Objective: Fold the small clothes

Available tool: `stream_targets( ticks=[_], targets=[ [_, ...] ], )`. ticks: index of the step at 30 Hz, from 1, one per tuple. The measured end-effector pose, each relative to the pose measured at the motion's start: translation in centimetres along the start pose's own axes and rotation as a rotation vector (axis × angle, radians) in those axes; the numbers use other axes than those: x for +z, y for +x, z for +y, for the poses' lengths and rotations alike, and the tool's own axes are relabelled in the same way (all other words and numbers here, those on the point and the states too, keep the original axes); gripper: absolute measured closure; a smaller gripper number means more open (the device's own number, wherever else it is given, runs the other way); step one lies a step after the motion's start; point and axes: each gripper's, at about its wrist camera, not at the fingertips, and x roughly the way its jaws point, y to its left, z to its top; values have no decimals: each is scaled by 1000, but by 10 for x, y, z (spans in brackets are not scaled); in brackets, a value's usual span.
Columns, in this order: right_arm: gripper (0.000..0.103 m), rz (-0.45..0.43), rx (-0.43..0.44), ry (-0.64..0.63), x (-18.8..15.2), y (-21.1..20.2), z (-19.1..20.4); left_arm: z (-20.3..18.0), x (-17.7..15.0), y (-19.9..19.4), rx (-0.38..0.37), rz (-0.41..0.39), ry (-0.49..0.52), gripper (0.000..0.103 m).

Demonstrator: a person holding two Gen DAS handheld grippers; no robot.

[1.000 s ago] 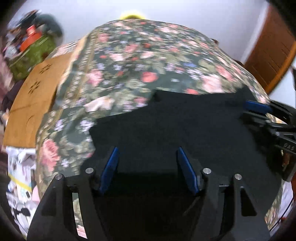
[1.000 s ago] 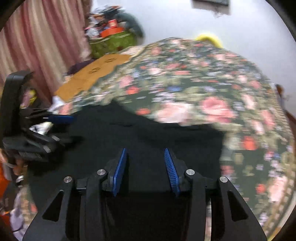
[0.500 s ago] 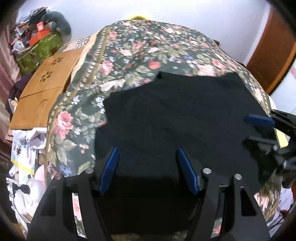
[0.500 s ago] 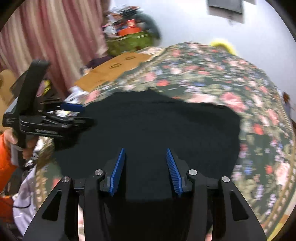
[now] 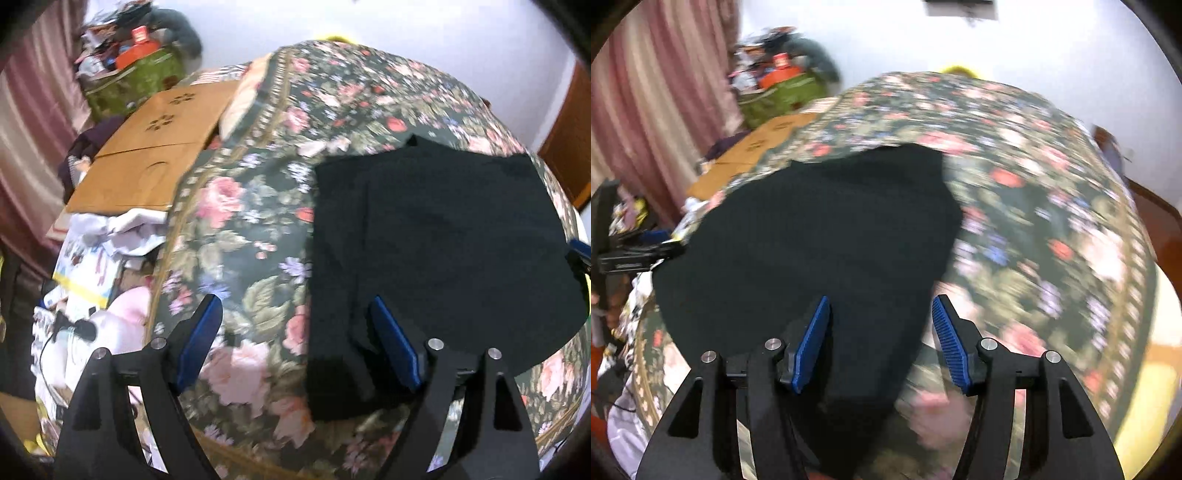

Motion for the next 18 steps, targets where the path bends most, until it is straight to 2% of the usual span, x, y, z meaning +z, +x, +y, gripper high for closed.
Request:
stream_targets(
  ticks=[2, 7, 14, 18],
  targets=[
    [50, -42, -4, 30, 0, -19, -4, 3, 1, -13, 16, -27, -6, 20],
    [49, -185, 19, 28, 12, -68, 13, -4, 10, -63, -29, -134, -30, 20],
    [49, -412, 72, -63, 27, -144, 65, -40, 19, -165, -142, -388, 5, 20],
    [49, -524, 93, -102, 26, -177, 88, -61, 9, -222, -196, -530, 42, 20]
  ],
)
